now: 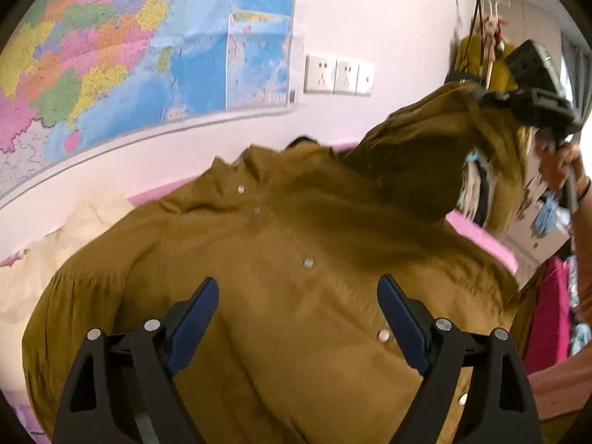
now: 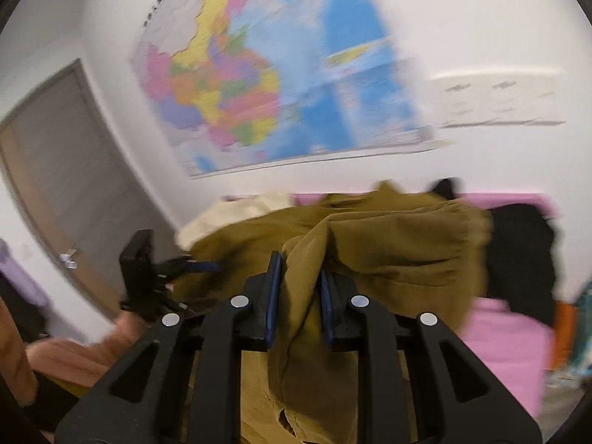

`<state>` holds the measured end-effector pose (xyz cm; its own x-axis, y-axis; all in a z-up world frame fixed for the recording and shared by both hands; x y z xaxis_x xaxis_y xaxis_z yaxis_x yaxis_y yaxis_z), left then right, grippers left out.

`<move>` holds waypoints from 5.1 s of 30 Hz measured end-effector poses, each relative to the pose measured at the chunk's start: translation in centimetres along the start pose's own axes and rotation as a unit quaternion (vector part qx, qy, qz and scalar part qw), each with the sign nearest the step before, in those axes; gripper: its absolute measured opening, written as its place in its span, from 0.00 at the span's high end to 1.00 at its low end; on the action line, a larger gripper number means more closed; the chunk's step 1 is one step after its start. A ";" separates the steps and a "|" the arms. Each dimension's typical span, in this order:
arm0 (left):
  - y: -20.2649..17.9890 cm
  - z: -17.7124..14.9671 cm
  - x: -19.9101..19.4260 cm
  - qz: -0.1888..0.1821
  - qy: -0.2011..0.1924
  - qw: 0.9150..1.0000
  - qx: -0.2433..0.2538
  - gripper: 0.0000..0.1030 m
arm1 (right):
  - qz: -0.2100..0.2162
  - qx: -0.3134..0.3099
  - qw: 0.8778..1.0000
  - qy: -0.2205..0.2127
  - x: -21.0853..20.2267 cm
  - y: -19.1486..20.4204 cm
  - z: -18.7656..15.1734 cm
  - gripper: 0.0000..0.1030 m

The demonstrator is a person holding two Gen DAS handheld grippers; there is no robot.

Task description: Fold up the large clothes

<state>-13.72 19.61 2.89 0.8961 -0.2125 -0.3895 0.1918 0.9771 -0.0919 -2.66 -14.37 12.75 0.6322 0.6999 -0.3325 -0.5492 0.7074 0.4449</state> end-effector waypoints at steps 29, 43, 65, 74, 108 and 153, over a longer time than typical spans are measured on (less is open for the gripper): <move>-0.6 -3.5 8.7 -0.009 0.157 0.987 0.033 0.83 | -0.161 0.089 0.982 0.050 6.3 -18.8 -8.3 0.94; 5.6 -3.0 9.8 0.080 0.138 0.987 0.018 0.20 | -0.231 0.102 0.967 0.038 4.5 -20.9 -8.7 0.72; 6.0 1.2 8.1 0.100 0.038 0.992 0.071 0.75 | -0.076 -0.120 0.984 0.110 16.8 -6.4 -9.5 0.53; 8.6 -0.9 8.0 0.102 0.088 0.990 0.032 0.26 | -0.134 -0.145 0.965 0.170 18.5 -7.2 -11.9 0.54; 11.9 -1.1 -4.8 0.274 0.009 0.960 0.058 0.20 | 0.024 -0.113 0.987 0.113 16.6 2.2 -11.1 0.40; 9.7 -0.8 9.1 0.187 0.070 0.980 0.006 0.17 | -0.138 -0.017 0.983 0.124 11.3 -9.5 -6.6 0.32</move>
<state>-4.01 27.13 -2.32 0.8410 0.1616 -0.5163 -0.1337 0.9868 0.0911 6.13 -12.47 -0.70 0.6096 0.4813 -0.6299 -0.3963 0.8732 0.2837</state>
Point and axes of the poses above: each gripper's, at about its wrist camera, not at the fingertips, and x roughly the way its jaws point, y to its left, z to its top, the point moved 1 cm from there along x, roughly the way its jaws point, and after that the axes turned 14 degrees about -y, right-handed, at the moved point
